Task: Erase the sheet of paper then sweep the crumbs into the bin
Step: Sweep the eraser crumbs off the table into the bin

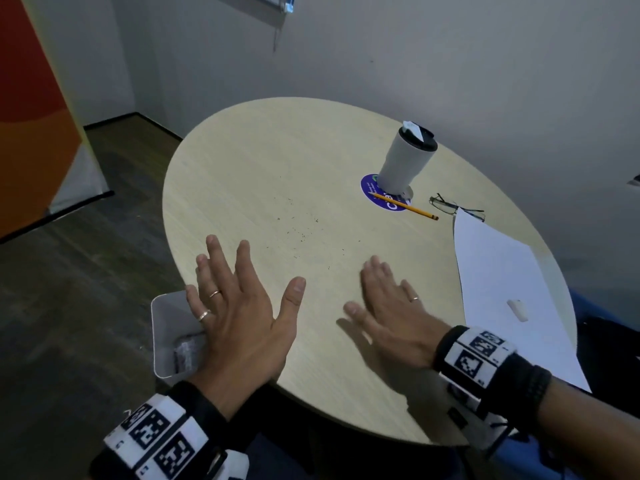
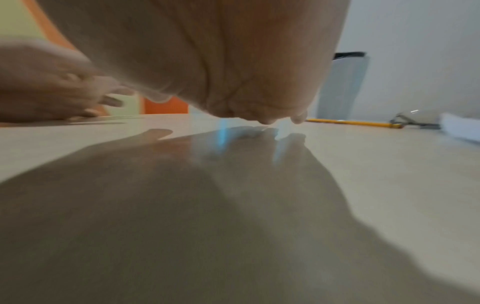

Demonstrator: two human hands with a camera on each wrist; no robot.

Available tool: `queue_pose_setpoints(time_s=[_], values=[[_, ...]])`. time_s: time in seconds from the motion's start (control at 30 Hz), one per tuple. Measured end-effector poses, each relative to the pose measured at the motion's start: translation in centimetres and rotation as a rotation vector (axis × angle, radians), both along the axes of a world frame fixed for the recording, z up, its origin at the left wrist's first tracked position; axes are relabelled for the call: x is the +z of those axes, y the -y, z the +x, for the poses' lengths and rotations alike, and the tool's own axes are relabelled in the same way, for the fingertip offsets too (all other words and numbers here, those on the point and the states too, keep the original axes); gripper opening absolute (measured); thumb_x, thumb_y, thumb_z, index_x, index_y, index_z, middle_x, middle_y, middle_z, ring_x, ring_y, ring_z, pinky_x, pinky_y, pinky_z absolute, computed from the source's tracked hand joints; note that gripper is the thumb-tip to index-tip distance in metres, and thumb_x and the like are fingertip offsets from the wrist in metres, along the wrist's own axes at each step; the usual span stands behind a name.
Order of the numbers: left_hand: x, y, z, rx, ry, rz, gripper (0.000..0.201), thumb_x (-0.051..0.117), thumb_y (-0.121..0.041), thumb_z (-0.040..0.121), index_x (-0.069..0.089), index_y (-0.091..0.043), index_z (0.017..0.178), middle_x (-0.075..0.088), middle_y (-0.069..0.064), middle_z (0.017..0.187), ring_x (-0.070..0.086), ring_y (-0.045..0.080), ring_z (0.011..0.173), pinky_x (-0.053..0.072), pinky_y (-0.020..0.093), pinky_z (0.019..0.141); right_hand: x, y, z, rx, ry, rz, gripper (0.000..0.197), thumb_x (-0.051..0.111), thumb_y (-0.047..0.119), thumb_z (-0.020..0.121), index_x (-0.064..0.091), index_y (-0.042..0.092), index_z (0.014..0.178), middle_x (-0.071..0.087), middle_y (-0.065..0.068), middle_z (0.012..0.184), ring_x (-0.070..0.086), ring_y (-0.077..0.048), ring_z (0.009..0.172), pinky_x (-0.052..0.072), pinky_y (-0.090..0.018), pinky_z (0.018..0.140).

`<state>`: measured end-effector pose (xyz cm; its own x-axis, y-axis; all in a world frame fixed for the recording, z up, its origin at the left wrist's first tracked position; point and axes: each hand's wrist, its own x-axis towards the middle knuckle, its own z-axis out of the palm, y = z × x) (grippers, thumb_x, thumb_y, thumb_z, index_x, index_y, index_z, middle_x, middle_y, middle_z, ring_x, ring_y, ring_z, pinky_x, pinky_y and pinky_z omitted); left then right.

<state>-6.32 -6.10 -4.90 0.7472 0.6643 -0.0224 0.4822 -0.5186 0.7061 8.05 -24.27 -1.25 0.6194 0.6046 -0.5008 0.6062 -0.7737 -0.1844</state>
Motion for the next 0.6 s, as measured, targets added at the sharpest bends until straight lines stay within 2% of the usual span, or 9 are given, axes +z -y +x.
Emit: queue_pose_setpoints(time_s=[0.13, 0.2, 0.27, 0.37, 0.43, 0.53, 0.6], values=[[0.1, -1.7, 0.8, 0.106, 0.044, -0.027, 0.101, 0.026, -0.079, 0.089, -0.003, -0.019, 0.164, -0.032, 0.004, 0.169, -0.028, 0.023, 0.156, -0.012, 0.051, 0.127, 0.4, 0.5, 6.4, -0.358, 0.083, -0.059, 0.097, 0.012, 0.074, 0.103, -0.021, 0.008, 0.166, -0.029, -0.010, 0.173, -0.022, -0.024, 0.162, -0.005, -0.053, 0.132], [-0.1, -2.1, 1.1, 0.133, 0.045, -0.034, 0.104, 0.023, -0.082, 0.088, -0.003, -0.017, 0.165, -0.029, 0.008, 0.170, -0.025, 0.023, 0.158, -0.011, 0.051, 0.128, -0.2, 0.4, 7.3, -0.387, 0.111, -0.119, 0.100, 0.012, 0.076, 0.101, -0.018, 0.007, 0.167, -0.027, -0.012, 0.174, -0.019, -0.027, 0.163, -0.002, -0.055, 0.133], [-0.4, -2.2, 1.3, 0.128, 0.043, -0.015, 0.103, 0.021, -0.084, 0.090, -0.003, -0.017, 0.165, -0.028, 0.010, 0.170, -0.025, 0.023, 0.158, -0.013, 0.049, 0.127, -0.5, -0.1, 5.8, -0.226, 0.127, -0.097, 0.100, 0.010, 0.079, 0.100, -0.022, 0.012, 0.166, -0.031, -0.008, 0.172, -0.023, -0.024, 0.162, -0.005, -0.050, 0.132], [-0.9, -2.1, 1.3, 0.110, 0.032, 0.012, 0.102, 0.020, -0.085, 0.092, -0.003, -0.018, 0.165, -0.029, 0.010, 0.170, -0.025, 0.022, 0.158, -0.015, 0.049, 0.127, -0.6, -1.1, 2.3, 0.137, 0.052, -0.020, 0.092, 0.002, 0.083, 0.097, -0.032, 0.027, 0.161, -0.042, 0.007, 0.165, -0.035, -0.012, 0.155, -0.015, -0.042, 0.130], [-1.0, -2.2, 1.3, 0.103, 0.013, 0.025, 0.104, 0.016, -0.087, 0.088, -0.003, -0.019, 0.165, -0.029, 0.009, 0.171, -0.025, 0.021, 0.158, -0.016, 0.049, 0.126, -0.5, -1.7, 2.6, 0.180, 0.003, 0.011, 0.093, -0.003, 0.086, 0.093, -0.033, 0.029, 0.161, -0.042, 0.009, 0.166, -0.036, -0.009, 0.155, -0.014, -0.042, 0.131], [-1.0, -2.1, 1.4, 0.086, -0.023, 0.061, 0.105, 0.011, -0.086, 0.086, -0.004, -0.019, 0.165, -0.029, 0.009, 0.171, -0.025, 0.020, 0.158, -0.018, 0.051, 0.124, -0.8, -1.3, 7.1, -0.043, 0.109, 0.057, 0.096, 0.004, 0.081, 0.098, -0.025, 0.020, 0.165, -0.035, 0.003, 0.170, -0.030, -0.014, 0.158, -0.010, -0.046, 0.132], [-1.1, -1.9, 1.5, 0.082, -0.048, 0.089, 0.104, 0.010, -0.085, 0.088, -0.003, -0.018, 0.166, -0.027, 0.009, 0.171, -0.024, 0.020, 0.158, -0.018, 0.053, 0.124, -0.9, -0.6, 10.4, -0.248, 0.175, -0.019, 0.098, 0.008, 0.078, 0.100, -0.019, 0.011, 0.167, -0.029, -0.006, 0.173, -0.023, -0.021, 0.162, -0.006, -0.051, 0.133]])
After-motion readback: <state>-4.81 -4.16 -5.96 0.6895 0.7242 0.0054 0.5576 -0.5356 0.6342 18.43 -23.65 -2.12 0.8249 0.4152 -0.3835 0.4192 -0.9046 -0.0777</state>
